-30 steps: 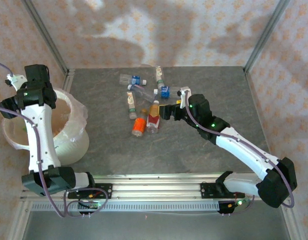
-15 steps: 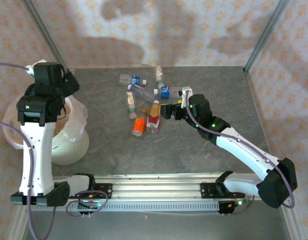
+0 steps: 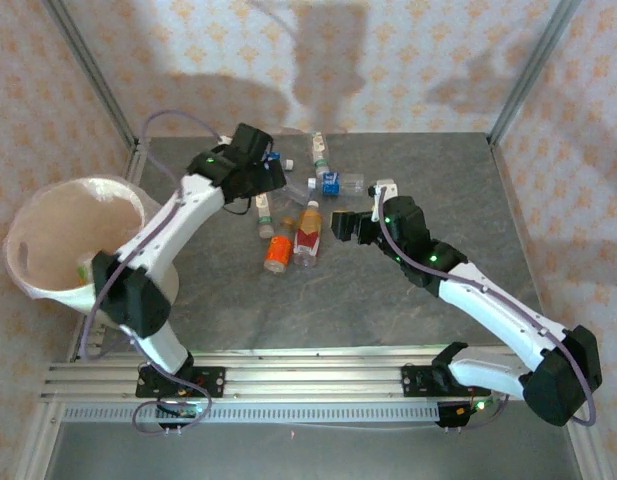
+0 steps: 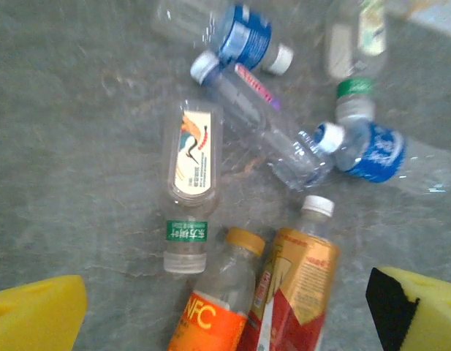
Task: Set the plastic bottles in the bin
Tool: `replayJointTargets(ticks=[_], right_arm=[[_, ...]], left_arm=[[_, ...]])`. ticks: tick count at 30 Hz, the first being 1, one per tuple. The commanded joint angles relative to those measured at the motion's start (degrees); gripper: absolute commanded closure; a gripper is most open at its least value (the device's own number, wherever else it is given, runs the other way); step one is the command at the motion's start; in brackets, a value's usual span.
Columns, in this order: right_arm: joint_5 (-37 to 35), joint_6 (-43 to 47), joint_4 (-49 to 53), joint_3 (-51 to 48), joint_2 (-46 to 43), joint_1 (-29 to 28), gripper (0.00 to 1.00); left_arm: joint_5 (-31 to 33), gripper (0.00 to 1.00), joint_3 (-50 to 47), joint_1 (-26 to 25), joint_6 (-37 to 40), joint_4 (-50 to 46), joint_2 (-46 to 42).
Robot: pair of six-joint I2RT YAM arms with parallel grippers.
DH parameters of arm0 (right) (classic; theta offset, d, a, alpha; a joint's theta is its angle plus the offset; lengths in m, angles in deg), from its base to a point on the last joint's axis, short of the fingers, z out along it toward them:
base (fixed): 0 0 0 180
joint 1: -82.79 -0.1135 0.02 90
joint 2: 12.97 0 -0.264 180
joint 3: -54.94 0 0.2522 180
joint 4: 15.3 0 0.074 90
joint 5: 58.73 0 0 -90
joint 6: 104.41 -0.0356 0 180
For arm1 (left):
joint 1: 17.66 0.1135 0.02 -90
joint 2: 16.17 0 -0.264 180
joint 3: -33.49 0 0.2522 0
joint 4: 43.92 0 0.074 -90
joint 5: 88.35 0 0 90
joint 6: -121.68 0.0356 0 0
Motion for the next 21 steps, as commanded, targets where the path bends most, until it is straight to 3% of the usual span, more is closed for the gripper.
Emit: replayJointTargets(ticks=[1, 4, 9, 14, 17, 21], right_arm=[[-2.6, -0.5, 1.5, -0.6, -2.2, 0.2, 0.01], [-3.5, -0.3, 2.7, -0.6, -3.1, 0.2, 0.01], [-5.4, 0.2, 4.6, -1.3, -4.9, 0.2, 0.01], [-6.5, 0.4, 4.9, -2.0, -5.7, 0.3, 0.01], [-6.7, 0.7, 5.0, -1.8, -5.4, 0.3, 0.01], [-6.5, 0.7, 4.8, -1.2, -4.6, 0.2, 0.01]], left_arm=[[-0.6, 0.0, 3.3, 0.0, 0.2, 2.5, 8.0], [1.8, 0.0, 9.3, 0.5, 3.0, -1.0, 16.9], [5.5, 0.0, 11.4, 2.8, 5.1, 0.0, 23.2], [3.6, 0.0, 10.5, 4.9, 10.6, 2.4, 25.7], [-1.3, 0.0, 10.1, 5.9, 14.2, 4.6, 27.1], [-7.1, 0.08, 11.9, 7.4, 14.6, 5.5, 31.6]])
